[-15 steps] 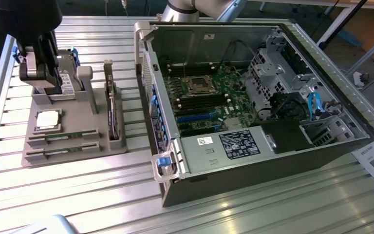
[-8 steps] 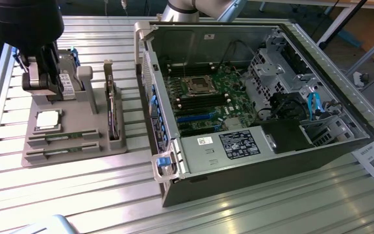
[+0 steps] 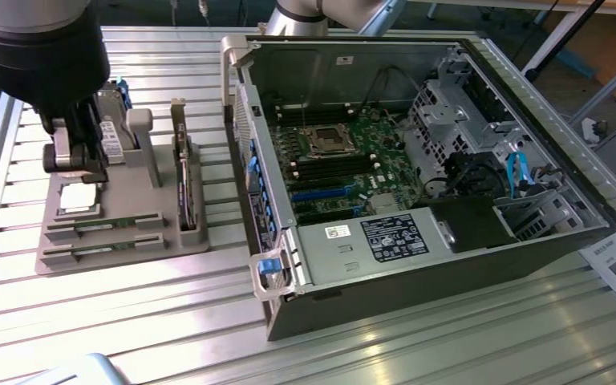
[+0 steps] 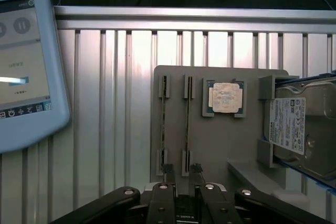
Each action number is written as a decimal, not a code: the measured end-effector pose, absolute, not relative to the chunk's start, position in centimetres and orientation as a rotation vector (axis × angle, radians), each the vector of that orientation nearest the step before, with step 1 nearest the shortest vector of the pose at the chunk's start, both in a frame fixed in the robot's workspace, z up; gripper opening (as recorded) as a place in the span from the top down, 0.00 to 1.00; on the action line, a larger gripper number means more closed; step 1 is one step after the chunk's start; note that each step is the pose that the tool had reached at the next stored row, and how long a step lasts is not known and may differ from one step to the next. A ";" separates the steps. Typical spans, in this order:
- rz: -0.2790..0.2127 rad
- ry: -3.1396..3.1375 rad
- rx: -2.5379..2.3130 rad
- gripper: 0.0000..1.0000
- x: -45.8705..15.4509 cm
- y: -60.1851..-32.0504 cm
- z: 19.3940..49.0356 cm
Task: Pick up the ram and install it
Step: 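Pick up the ram and move it above insertion slot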
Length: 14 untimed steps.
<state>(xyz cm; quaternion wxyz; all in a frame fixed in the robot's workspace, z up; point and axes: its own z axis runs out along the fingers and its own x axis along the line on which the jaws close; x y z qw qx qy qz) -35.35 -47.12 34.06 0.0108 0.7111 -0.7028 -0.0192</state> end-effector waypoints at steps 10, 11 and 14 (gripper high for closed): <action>-0.064 -2.194 2.221 0.75 -35.3 -47.4 32.6; -0.065 -2.194 2.222 0.75 -35.3 -47.4 32.4; -0.066 -2.195 2.222 0.75 -35.4 -47.5 31.7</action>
